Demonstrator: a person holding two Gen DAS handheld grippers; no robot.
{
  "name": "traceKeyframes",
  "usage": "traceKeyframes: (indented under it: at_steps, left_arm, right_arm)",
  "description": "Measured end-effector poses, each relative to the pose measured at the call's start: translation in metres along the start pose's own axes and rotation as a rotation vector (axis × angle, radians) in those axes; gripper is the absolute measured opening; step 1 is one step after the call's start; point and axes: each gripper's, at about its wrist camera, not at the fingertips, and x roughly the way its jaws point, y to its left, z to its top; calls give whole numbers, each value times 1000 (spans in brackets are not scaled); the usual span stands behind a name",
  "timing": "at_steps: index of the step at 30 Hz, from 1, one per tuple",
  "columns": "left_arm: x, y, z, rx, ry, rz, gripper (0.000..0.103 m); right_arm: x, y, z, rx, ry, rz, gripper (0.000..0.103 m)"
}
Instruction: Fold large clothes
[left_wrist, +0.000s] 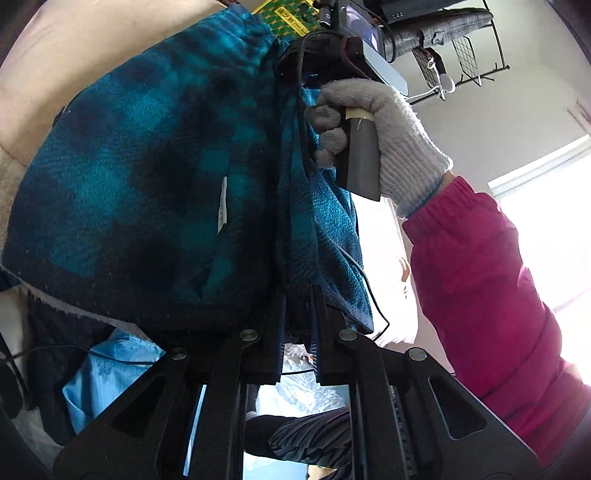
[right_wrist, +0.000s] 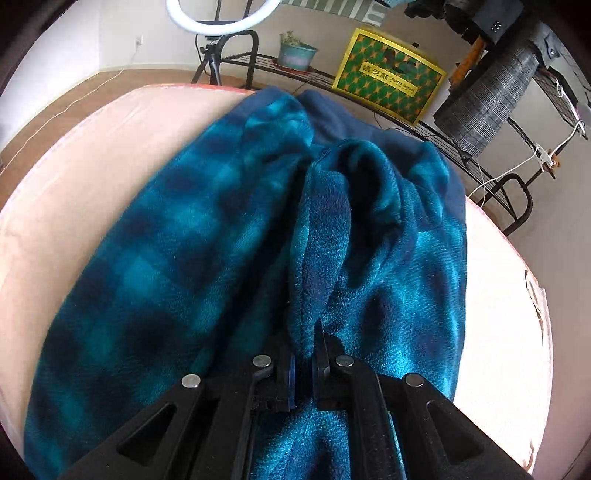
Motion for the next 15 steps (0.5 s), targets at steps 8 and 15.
traceKeyframes:
  at_steps: [8, 15]
  left_arm:
    - [3, -6, 0, 27, 2, 16, 10]
    - [-3, -9, 10, 68, -18, 30, 10]
  right_arm:
    - [-5, -18, -2, 54, -20, 178, 29]
    - [-76, -86, -38, 232, -131, 428, 36]
